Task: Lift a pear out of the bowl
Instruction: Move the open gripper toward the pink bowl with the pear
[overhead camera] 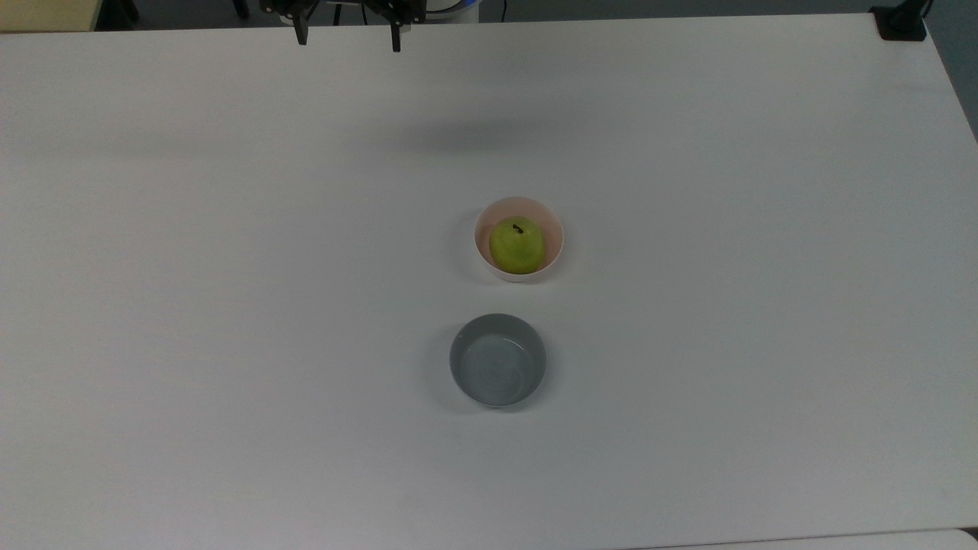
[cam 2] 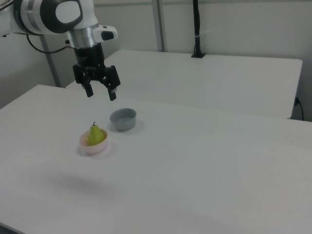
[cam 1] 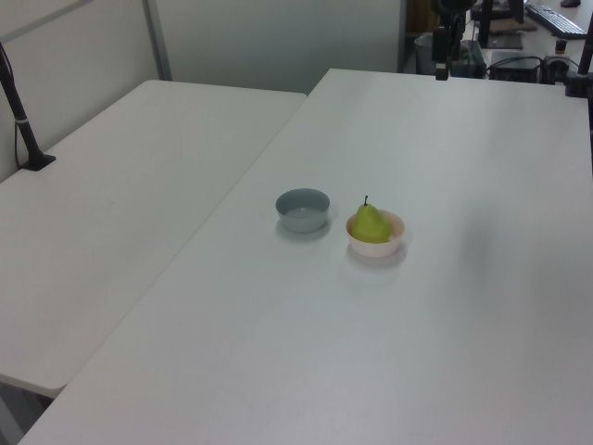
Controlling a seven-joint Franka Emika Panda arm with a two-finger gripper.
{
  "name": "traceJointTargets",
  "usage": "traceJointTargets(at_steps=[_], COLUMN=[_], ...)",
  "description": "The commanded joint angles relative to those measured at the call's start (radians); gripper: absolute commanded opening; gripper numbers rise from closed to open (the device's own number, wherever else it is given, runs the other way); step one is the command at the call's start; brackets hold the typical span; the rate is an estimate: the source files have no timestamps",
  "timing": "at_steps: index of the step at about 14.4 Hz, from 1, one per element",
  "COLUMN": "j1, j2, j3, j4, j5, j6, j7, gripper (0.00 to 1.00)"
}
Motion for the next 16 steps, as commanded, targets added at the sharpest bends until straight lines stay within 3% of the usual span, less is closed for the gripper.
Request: traceJointTargets(at_steps=[1, 12, 16], j1=[0.006, 0.007, 0.048], j2=[-0.003, -0.005, 0.003], j3=[-0.007, -0.004, 0.010], j4=[0.006, 0.006, 0.021], j5=[-0.014, -0.009, 0.002], j6=[-0.013, -0.018, -0.013], j7=[-0.023, -0.010, -0.009], gripper=[1.00, 1.00, 1.00])
